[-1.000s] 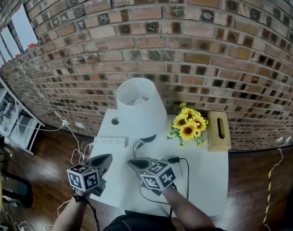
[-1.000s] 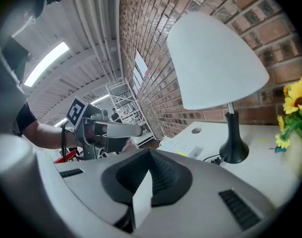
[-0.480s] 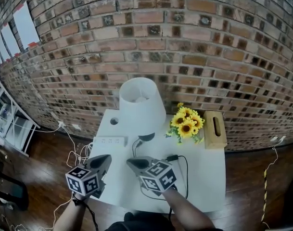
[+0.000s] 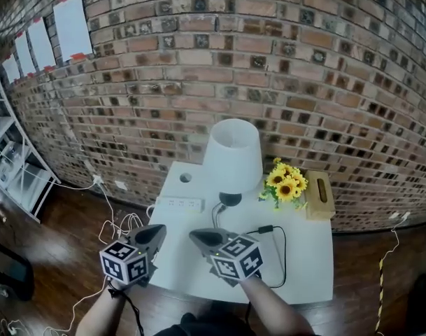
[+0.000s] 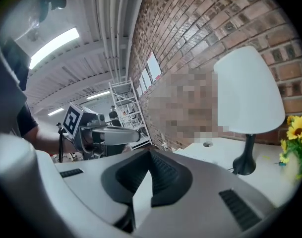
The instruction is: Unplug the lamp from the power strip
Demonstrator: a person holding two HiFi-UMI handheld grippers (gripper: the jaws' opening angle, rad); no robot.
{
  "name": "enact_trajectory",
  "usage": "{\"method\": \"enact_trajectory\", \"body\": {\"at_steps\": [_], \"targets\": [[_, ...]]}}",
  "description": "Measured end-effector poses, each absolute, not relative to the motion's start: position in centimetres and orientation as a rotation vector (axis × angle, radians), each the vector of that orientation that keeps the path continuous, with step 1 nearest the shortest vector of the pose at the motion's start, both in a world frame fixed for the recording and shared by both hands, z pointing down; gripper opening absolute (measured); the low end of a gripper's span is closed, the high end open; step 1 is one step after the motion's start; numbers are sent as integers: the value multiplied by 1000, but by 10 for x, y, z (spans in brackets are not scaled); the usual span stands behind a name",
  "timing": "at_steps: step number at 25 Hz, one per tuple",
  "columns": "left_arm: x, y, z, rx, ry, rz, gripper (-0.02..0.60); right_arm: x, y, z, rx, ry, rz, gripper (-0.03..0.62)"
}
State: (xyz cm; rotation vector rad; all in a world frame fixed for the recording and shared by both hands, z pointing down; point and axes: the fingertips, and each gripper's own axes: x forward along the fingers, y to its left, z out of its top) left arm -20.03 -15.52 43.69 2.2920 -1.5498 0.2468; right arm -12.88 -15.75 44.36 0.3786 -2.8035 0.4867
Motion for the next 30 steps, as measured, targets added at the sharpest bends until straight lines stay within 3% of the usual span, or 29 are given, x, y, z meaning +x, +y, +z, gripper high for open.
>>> {"method": "enact_trajectory", "body": {"at_steps": [10, 17, 30], "targets": [[-247, -89, 430, 2278, -1572, 114, 6, -172, -92, 436, 372, -2784, 363, 0], [-242, -70, 425, 2349, -1498, 50, 6, -169, -56, 426, 460, -2773, 315, 0], [-168, -72, 428, 2451, -1279, -51, 8, -102, -33, 412, 681, -2755, 349, 0]]}}
